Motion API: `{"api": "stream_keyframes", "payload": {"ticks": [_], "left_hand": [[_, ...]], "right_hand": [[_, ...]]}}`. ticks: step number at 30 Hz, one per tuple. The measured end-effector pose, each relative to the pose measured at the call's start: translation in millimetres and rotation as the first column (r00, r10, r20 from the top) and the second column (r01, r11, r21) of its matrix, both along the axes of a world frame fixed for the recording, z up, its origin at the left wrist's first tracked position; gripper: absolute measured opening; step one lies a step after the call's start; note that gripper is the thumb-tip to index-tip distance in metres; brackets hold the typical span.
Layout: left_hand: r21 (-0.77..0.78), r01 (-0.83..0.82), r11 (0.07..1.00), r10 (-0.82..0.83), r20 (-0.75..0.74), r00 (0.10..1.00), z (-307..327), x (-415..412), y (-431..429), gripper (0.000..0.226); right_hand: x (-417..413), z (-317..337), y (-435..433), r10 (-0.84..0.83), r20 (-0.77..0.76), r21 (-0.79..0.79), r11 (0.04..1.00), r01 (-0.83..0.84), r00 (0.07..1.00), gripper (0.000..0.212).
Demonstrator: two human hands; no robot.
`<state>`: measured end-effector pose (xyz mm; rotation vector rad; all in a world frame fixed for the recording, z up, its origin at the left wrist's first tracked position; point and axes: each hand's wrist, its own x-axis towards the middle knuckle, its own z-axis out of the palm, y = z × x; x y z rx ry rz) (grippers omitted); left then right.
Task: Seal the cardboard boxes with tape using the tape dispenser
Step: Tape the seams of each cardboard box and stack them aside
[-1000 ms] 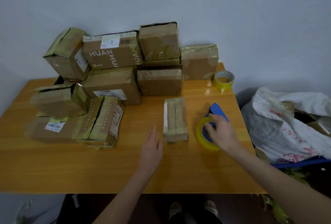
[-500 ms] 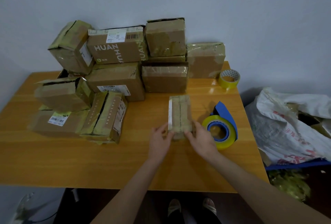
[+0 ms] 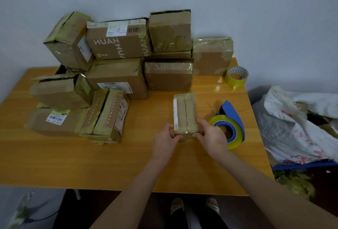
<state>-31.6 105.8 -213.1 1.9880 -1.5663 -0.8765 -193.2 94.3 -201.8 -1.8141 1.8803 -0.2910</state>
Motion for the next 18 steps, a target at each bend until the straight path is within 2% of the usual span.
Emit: {"api": "stream_keyframes", "payload": {"ticks": [3, 6, 8, 11, 15, 18], "left_hand": [[0.008, 0.035, 0.999, -0.035, 0.102, 0.994, -1, -3, -4, 0.053], [-0.041, 0.146, 0.988, -0.139, 0.146, 0.980, 1, -3, -13, 0.081], [-0.006, 0.224, 0.975, -0.218, 0.203, 0.955, 1, -3, -16, 0.093], [0.022, 0.229, 0.973, -0.227, 0.264, 0.938, -3, -1, -18, 0.093], [0.012, 0.239, 0.971, -0.236, 0.207, 0.949, -7, 1, -20, 0.092], [0.043, 0.278, 0.960, -0.281, 0.171, 0.944, -7, 8, -19, 0.094]], "right_hand": [[0, 8, -10, 0.106, -0.163, -0.007, 0.994, -0.109, 0.981, 0.061], [4, 10, -21, 0.181, -0.202, 0.025, 0.983, -0.180, 0.962, 0.074], [7, 7, -21, 0.208, -0.213, 0.039, 0.978, -0.205, 0.955, 0.073], [6, -1, -20, 0.208, -0.229, -0.006, 0.977, -0.214, 0.951, 0.067], [5, -5, -20, 0.222, -0.238, -0.015, 0.973, -0.232, 0.946, 0.065], [0, -3, -19, 0.249, -0.192, 0.038, 0.968, -0.246, 0.949, 0.073]]}}
